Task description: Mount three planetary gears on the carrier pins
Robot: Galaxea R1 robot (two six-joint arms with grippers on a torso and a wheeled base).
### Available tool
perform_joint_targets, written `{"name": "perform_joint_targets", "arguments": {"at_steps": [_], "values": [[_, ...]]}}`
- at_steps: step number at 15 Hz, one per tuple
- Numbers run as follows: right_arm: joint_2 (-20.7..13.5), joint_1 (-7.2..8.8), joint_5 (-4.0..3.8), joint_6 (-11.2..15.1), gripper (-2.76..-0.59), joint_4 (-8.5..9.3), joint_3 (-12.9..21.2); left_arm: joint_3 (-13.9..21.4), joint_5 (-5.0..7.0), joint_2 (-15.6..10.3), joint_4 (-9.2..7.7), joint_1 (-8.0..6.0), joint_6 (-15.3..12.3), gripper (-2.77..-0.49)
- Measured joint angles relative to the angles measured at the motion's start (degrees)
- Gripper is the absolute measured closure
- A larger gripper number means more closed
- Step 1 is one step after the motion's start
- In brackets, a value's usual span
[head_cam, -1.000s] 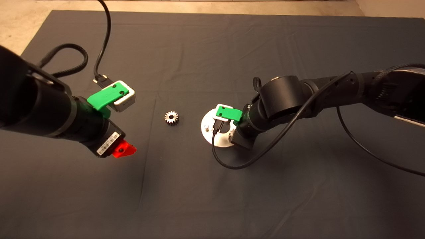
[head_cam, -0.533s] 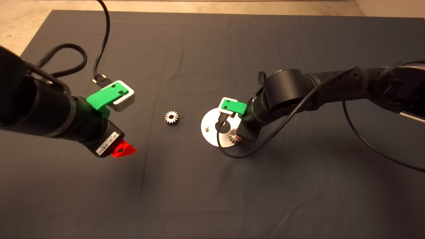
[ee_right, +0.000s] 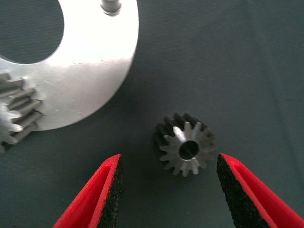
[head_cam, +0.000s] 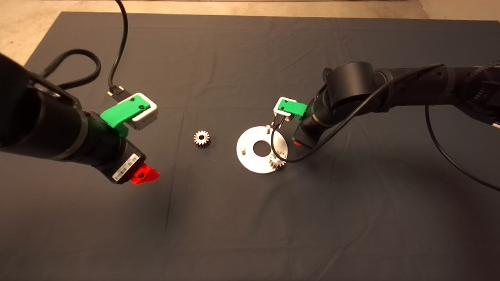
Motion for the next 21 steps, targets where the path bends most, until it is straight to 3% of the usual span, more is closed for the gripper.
{"name": "perform_joint_targets", "arguments": {"at_steps": [7,16,18,21], "values": [[-1.3,0.01,0.00,-1.6,-1.44,-0.02,-3.3,0.0,0.02,0.1,0.00,0.00,0.0,-2.77],[-1.4,0.01,0.02,-1.7,-1.44,0.05,-4.0,-0.1,0.02,0.1,-0.05,0.00,0.0,-2.77],[-1.5,0.02,0.02,-1.7,-1.44,0.66,-4.1,-0.1,0.02,0.1,-0.06,0.00,0.0,-2.77],[-1.9,0.04,0.05,-1.7,-1.44,3.68,-4.1,-0.1,0.00,0.1,-0.09,0.00,0.0,-2.77]]}}
